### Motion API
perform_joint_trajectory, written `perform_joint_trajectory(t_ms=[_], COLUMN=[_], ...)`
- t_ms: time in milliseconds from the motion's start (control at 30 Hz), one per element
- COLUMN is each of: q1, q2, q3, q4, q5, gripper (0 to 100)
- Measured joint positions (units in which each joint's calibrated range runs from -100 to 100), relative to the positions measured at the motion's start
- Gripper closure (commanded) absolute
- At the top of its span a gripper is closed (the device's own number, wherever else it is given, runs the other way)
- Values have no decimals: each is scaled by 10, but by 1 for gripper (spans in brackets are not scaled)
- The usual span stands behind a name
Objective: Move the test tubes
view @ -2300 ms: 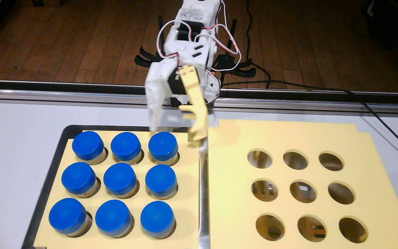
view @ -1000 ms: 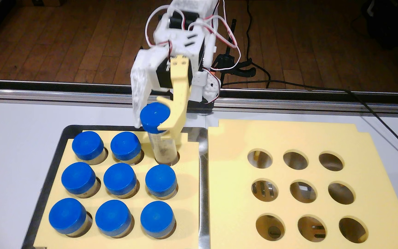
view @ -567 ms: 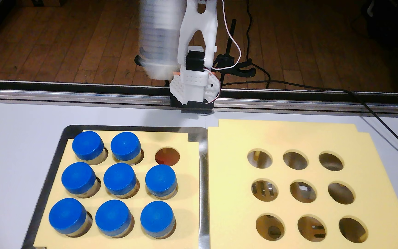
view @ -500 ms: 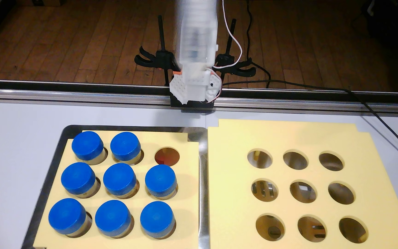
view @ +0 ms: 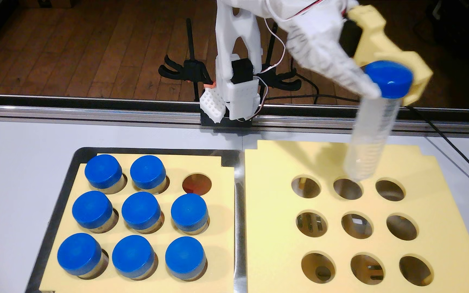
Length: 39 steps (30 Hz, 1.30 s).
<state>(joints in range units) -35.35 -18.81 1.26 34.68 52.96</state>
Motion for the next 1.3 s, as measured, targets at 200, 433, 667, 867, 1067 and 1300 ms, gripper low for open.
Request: perform_joint_trajectory(t_ms=[200, 433, 667, 867, 1067, 1300], q1=[-36, -69, -66, -69, -99, -99], q2=[8, 12, 23, 70, 77, 77], q3=[0, 22, 81, 94, 187, 218], q4=[0, 0, -22, -73, -77, -80], q5=[-46, -62, -62, -62, -63, -63], gripper=[85, 85, 85, 85, 85, 70])
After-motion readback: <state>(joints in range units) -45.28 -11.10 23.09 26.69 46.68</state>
